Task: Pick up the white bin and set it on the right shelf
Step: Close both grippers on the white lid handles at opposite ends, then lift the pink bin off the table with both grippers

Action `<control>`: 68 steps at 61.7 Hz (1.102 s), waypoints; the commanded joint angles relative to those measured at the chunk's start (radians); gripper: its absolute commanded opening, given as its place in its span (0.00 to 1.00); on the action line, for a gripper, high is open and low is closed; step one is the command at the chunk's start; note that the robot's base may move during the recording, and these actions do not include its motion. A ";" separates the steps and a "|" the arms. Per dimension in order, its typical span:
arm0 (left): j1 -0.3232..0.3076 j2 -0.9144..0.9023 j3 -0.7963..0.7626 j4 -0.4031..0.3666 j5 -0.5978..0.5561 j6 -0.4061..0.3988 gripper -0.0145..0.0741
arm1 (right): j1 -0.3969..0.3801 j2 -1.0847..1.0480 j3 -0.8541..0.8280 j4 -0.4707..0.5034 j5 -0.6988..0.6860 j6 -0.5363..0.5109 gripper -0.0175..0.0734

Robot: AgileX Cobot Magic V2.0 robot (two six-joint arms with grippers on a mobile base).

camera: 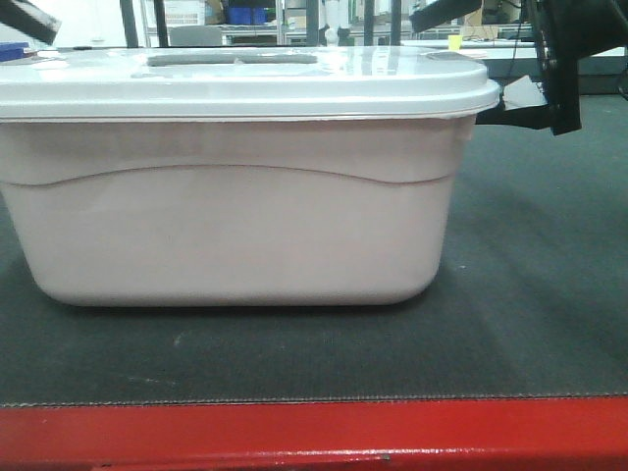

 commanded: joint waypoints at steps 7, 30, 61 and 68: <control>-0.013 -0.041 -0.022 -0.108 0.137 -0.003 0.61 | 0.002 -0.043 -0.020 0.086 0.156 -0.017 0.74; -0.077 -0.041 -0.024 -0.132 0.137 -0.003 0.19 | 0.002 -0.043 -0.020 0.104 0.167 -0.017 0.38; -0.105 -0.041 -0.025 -0.573 0.137 -0.003 0.02 | 0.002 -0.151 -0.027 0.481 0.150 -0.010 0.27; -0.133 -0.045 -0.025 -0.654 0.137 -0.003 0.02 | 0.002 -0.176 -0.026 0.481 0.150 -0.006 0.27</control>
